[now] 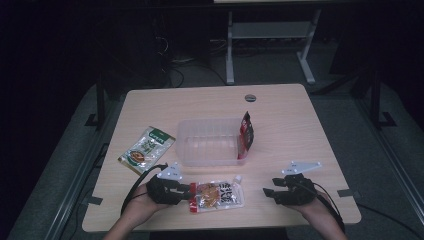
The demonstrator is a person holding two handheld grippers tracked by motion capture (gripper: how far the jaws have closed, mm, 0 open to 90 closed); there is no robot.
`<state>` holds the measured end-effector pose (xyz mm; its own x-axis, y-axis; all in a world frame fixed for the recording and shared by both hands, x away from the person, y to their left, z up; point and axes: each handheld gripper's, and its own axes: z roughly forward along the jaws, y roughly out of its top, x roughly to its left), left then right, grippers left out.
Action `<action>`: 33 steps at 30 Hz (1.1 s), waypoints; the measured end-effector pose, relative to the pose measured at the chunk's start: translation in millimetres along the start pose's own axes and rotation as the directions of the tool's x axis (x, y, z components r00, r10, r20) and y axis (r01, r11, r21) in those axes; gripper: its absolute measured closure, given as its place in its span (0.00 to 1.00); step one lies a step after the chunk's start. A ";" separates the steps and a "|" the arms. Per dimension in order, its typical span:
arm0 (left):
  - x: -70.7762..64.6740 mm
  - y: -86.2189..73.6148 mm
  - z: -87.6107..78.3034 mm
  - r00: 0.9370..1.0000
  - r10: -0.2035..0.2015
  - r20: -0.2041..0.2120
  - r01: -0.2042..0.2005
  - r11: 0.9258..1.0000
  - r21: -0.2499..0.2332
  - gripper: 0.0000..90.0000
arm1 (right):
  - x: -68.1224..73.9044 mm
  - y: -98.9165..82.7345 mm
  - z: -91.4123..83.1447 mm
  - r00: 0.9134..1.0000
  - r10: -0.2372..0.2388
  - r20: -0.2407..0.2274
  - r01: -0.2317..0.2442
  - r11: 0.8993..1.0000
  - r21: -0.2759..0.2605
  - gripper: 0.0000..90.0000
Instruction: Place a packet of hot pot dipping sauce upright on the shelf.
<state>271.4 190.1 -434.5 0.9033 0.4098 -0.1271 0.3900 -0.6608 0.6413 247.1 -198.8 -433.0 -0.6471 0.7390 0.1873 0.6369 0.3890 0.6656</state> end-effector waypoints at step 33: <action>-1.2 1.8 25.9 0.998 0.054 -0.040 -0.050 0.995 0.092 1.00 | 19.1 21.1 47.7 0.967 0.002 -0.253 0.026 0.994 0.109 0.44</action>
<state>275.6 172.1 -452.7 0.9151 0.3984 -0.0621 0.3591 -0.7353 0.5748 268.1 -150.3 -449.8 -0.7308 0.5765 0.3656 0.6615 0.4656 0.5879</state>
